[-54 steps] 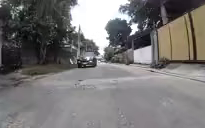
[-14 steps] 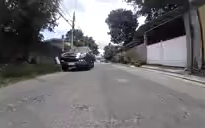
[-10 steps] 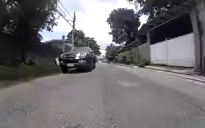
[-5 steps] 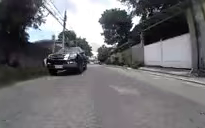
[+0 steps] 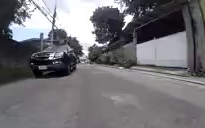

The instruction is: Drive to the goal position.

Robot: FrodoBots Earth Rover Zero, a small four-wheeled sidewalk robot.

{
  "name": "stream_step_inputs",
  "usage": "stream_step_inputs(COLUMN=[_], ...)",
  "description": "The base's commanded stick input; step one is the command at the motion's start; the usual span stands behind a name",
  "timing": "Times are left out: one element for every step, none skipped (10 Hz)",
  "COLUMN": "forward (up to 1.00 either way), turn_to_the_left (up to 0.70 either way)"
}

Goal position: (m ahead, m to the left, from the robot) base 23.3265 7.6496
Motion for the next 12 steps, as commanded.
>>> stream_step_inputs(forward=[1.0,1.0,1.0,1.0,1.0,1.0,1.0,1.0,1.0,1.0,1.0,1.0], turn_to_the_left=[-0.28,-0.36,-0.36,-0.36,-0.3,-0.05,0.04,0.04,0.04,0.04,0.04,0.04])
